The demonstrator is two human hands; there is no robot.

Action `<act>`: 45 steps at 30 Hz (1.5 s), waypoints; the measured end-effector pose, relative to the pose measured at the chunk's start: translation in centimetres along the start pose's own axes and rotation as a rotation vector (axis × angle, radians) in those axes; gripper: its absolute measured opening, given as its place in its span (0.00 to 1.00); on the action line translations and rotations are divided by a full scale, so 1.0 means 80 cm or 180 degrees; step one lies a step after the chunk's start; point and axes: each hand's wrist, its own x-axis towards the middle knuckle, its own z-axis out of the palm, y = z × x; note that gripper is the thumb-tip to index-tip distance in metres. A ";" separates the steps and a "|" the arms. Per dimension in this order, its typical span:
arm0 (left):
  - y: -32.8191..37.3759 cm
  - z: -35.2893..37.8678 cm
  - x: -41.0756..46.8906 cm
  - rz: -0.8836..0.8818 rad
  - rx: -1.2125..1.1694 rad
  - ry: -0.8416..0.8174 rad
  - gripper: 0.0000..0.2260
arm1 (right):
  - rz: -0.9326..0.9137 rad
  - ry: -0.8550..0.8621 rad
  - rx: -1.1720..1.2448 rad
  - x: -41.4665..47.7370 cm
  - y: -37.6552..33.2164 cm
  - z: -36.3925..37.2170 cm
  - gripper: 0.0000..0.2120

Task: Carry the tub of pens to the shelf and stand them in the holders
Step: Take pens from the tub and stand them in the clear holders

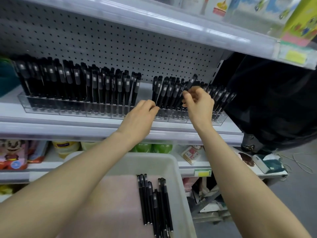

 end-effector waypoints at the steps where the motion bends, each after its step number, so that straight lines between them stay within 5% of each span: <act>1: 0.000 0.000 0.000 -0.0002 -0.0005 0.0011 0.24 | -0.0001 -0.0118 -0.0149 -0.002 0.005 0.004 0.05; 13: -0.005 -0.003 -0.028 0.0179 -0.0159 0.0115 0.28 | 0.0224 -0.0285 -0.0387 -0.022 0.008 0.019 0.09; 20: -0.019 0.001 -0.126 0.0227 -0.0372 0.0020 0.19 | 0.0326 0.0053 -0.0118 -0.095 0.007 0.021 0.02; 34: -0.044 0.075 -0.196 0.0069 -0.0200 -0.0069 0.32 | 0.0859 -0.2435 -0.1536 -0.264 0.056 0.077 0.15; 41: -0.043 0.075 -0.196 0.0024 -0.0195 -0.0107 0.30 | 0.0343 -0.2780 -0.2314 -0.276 0.041 0.092 0.12; 45: -0.044 0.073 -0.195 0.0029 -0.0208 -0.0129 0.30 | 0.0543 -0.2829 -0.2149 -0.275 0.043 0.095 0.08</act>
